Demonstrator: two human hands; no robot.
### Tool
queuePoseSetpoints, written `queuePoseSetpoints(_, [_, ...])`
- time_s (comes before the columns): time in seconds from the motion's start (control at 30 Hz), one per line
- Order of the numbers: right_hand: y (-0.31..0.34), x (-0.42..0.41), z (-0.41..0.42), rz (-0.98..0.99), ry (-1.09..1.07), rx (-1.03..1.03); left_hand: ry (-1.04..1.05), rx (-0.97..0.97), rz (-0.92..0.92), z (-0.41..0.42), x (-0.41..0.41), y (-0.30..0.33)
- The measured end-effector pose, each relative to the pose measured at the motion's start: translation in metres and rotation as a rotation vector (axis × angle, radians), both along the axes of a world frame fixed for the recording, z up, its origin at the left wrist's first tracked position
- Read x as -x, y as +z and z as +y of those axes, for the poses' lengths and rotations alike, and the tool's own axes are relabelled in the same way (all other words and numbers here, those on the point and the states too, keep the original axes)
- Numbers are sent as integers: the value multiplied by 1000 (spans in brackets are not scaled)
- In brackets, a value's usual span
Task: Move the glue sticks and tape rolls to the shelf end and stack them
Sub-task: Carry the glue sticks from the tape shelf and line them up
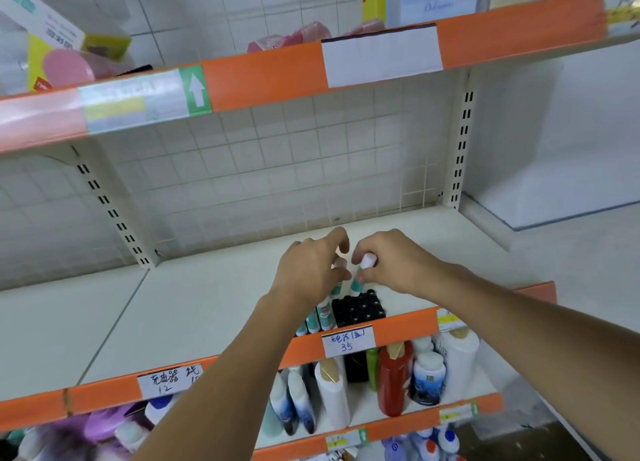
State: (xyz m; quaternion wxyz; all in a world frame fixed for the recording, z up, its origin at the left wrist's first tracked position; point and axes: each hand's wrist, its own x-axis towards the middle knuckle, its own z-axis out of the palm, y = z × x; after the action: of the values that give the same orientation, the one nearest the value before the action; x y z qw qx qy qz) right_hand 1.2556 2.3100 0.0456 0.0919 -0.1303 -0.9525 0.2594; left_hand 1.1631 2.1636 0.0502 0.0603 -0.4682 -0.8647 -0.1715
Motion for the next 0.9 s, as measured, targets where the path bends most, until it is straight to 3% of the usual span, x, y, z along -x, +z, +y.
queuePoseSetpoints(0.37, [-13,4,-8,76,-16,12,46,-74,18,-6,-3,-15])
queuePoseSetpoints(0.73, [-21,10,-13,101,-33,33,165,-140,-198,-10,-3,-14])
queuePoseSetpoints(0.9, [-24,10,-15,125,-34,25,182,-106,-176,-8,-3,-16])
